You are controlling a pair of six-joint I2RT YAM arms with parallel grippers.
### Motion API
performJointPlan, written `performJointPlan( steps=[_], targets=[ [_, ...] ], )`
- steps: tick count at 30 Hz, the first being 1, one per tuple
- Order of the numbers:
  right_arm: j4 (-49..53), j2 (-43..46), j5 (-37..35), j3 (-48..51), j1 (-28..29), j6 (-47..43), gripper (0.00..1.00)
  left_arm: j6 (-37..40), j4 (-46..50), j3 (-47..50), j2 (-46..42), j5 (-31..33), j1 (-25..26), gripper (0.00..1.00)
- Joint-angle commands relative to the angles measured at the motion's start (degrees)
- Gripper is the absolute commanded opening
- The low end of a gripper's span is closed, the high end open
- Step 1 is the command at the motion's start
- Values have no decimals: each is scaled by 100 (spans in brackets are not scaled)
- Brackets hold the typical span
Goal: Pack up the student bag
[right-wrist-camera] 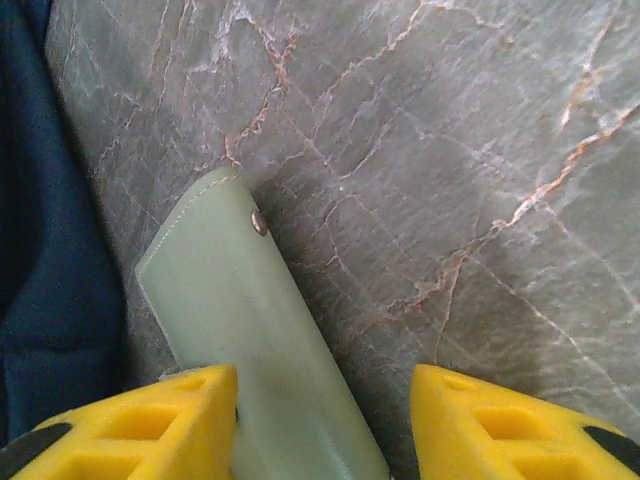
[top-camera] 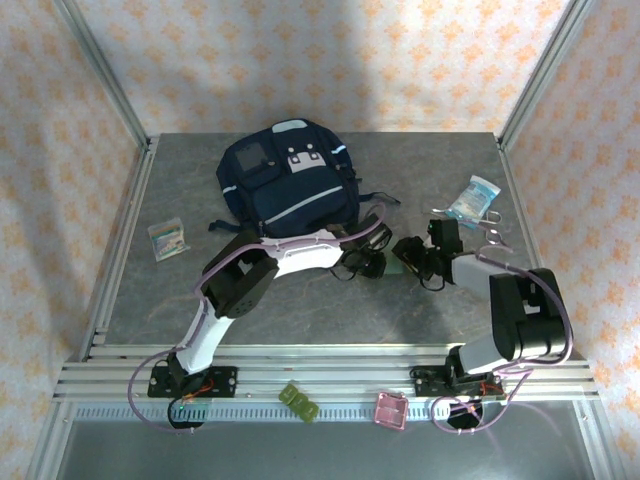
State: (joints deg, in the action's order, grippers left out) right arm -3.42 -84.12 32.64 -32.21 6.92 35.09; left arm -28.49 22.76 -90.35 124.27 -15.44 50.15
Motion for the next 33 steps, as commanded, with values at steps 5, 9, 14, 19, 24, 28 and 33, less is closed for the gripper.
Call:
performJointPlan(
  steps=[5,9,14,19,24,28,33],
  targets=[
    [-1137,-27,1105,324,-2,143,42,44,37,163,124,145,-14,21],
    [-1596,-91,1464,481,21,270,38,45,-78,263,91,140,-12,20],
    [-1644,-353,1441,448,77,272,28,80,-230,354,-57,207,-14,20],
    [-958,-639,1014,119,190,-95,38,107,-331,443,-143,200,-14,20],
    [-826,-814,877,33,208,-275,30,98,-385,500,-213,190,-14,20],
    [-686,-909,754,-29,213,-412,11,116,-425,524,-360,251,-14,20],
    [-399,-723,643,-114,207,-520,0,142,-413,509,-523,309,-23,21]
  ],
)
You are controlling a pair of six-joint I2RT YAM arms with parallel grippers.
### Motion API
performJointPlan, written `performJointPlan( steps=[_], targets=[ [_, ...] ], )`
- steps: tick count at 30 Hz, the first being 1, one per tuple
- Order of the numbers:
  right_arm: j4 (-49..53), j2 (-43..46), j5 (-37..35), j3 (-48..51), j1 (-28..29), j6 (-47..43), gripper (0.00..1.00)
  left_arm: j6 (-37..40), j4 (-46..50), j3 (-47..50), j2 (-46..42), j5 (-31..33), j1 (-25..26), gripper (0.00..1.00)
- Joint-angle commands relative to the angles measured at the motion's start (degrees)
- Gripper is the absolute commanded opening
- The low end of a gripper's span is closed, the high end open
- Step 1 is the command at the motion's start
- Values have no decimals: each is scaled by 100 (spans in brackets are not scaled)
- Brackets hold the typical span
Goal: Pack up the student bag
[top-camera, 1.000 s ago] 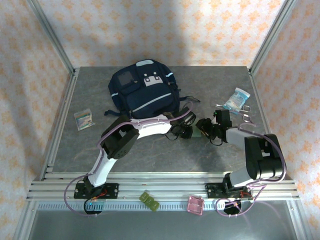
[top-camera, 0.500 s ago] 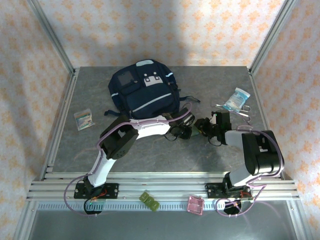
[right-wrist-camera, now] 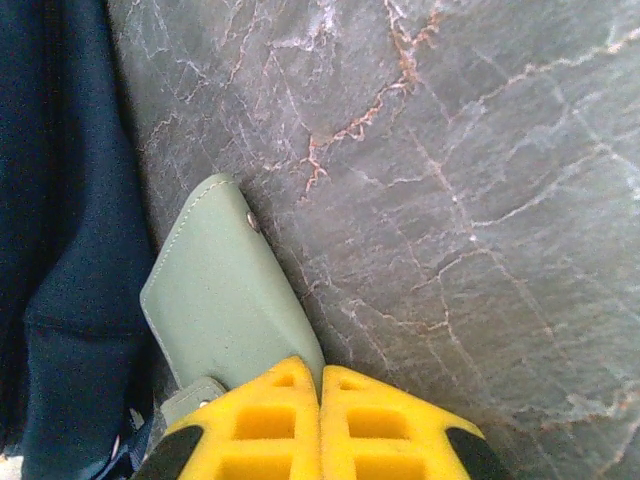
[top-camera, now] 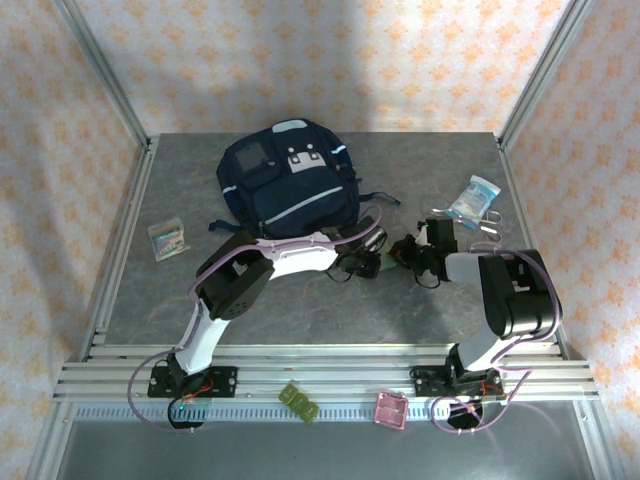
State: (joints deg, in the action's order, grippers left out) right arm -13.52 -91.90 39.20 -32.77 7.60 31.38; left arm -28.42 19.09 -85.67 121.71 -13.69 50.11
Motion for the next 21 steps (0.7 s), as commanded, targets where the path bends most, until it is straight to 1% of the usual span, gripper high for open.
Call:
performJointPlan(
  steps=[1,2,3,4,5,6,10,12,14,15,17,21],
  targets=[
    [709,120,-18,-86,142,-164,1,144,-53,48,-292,146,-12,21],
    [837,200,-25,-137,142,-204,6,168,-59,55,-312,156,-18,21],
    [935,295,-99,-164,143,-228,20,196,-51,59,-308,157,-19,21],
    [1015,375,-215,-184,136,-235,31,212,-24,52,-278,176,-14,21],
    [1077,453,-324,-213,121,-274,37,233,27,43,-240,191,-18,21],
    [1144,500,-410,-252,96,-314,39,241,89,33,-191,197,-19,20],
    [1205,549,-591,-413,-40,-362,43,285,134,158,-155,243,-19,20],
    [1179,460,-658,-514,-73,-408,46,315,154,220,-182,306,-18,19],
    [1097,294,-661,-610,-68,-454,47,345,182,252,-191,355,-23,19],
    [1030,175,-588,-651,-77,-469,48,358,191,269,-192,372,-27,19],
    [869,-30,-350,-723,-65,-468,47,364,174,302,-192,367,-23,19],
    [800,-366,-135,-866,50,-627,46,375,165,307,-184,357,-27,19]
  ],
)
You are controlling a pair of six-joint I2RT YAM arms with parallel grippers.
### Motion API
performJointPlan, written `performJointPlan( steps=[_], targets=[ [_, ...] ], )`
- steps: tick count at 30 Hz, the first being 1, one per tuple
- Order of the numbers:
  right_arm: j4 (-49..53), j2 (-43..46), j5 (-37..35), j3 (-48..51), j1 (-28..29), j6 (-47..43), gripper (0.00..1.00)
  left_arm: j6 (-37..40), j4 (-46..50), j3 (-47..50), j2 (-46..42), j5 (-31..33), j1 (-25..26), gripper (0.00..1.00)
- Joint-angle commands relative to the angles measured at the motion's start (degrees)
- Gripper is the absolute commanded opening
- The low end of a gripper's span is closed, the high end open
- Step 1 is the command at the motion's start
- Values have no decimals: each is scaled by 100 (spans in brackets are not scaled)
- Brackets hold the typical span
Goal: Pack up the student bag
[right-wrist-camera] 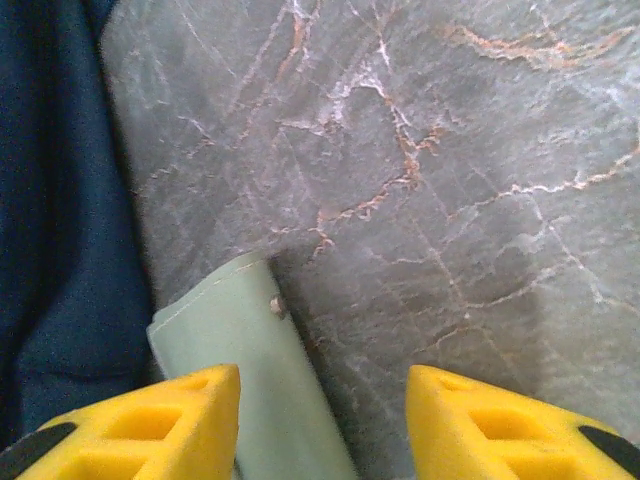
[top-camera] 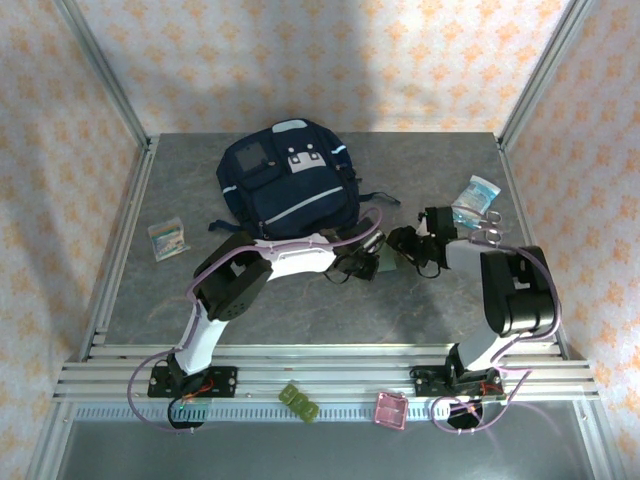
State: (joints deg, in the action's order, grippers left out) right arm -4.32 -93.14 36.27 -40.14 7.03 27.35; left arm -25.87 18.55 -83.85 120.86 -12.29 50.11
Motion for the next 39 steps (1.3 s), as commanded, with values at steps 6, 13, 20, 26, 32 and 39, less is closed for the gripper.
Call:
performJointPlan(
  steps=[6,13,20,26,32,39],
  targets=[
    [-254,-499,640,-142,339,-445,42,144,250,97,-83,245,-27,18],
    [-520,-140,868,150,528,-586,39,143,246,72,-58,238,-45,17],
    [-520,-190,912,114,565,-600,34,142,253,62,-71,254,-51,17],
    [-308,-395,925,26,585,-661,23,134,179,147,-182,331,-54,17],
    [-58,-411,660,107,607,-792,17,117,124,212,-246,324,-98,17],
    [67,33,430,53,538,-631,0,130,186,144,-689,427,-115,21]
  ],
)
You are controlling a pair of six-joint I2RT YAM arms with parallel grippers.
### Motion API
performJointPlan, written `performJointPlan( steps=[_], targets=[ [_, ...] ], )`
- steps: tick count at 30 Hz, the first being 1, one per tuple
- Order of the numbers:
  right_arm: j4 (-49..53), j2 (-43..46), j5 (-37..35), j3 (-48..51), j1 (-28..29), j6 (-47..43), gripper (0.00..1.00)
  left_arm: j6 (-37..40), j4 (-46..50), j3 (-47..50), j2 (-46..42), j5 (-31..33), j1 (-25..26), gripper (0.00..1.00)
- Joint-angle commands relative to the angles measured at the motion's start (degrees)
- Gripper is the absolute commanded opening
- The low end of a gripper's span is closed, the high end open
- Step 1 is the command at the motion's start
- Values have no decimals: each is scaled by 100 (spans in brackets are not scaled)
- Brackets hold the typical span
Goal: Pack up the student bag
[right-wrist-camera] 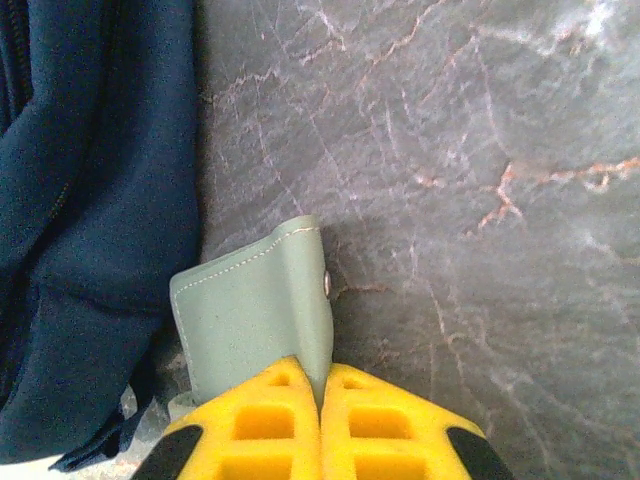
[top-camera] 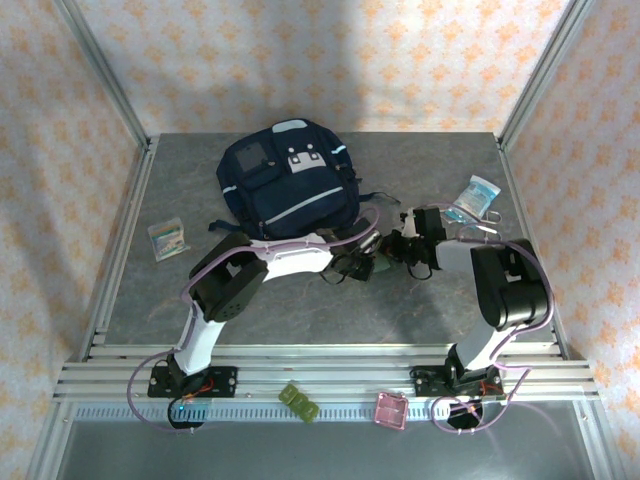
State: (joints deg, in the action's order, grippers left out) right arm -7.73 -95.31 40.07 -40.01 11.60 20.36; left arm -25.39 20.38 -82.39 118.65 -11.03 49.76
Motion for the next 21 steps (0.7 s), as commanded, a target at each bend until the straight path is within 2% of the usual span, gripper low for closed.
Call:
performJointPlan(
  steps=[1,5,8,11,14,18,21],
  targets=[
    [463,372,68,11,41,97,0,102,44,-30,-589,337,-80,23],
    [708,1058,104,-64,-213,285,0,214,218,-92,-1300,564,-185,33],
    [916,1637,57,-127,-404,406,0,341,271,-6,-1800,648,-463,39],
    [1083,2077,27,-215,-501,475,0,908,494,-20,-2113,1320,-721,48],
    [1098,2329,138,-309,-500,617,0,1563,711,-110,-2056,2067,-868,55],
    [1119,2531,-2,-415,-508,706,0,2425,878,-295,-1496,3047,-871,62],
    [1142,2570,-140,-403,-522,722,0,2899,650,-211,-1167,3420,-865,65]
  ],
)
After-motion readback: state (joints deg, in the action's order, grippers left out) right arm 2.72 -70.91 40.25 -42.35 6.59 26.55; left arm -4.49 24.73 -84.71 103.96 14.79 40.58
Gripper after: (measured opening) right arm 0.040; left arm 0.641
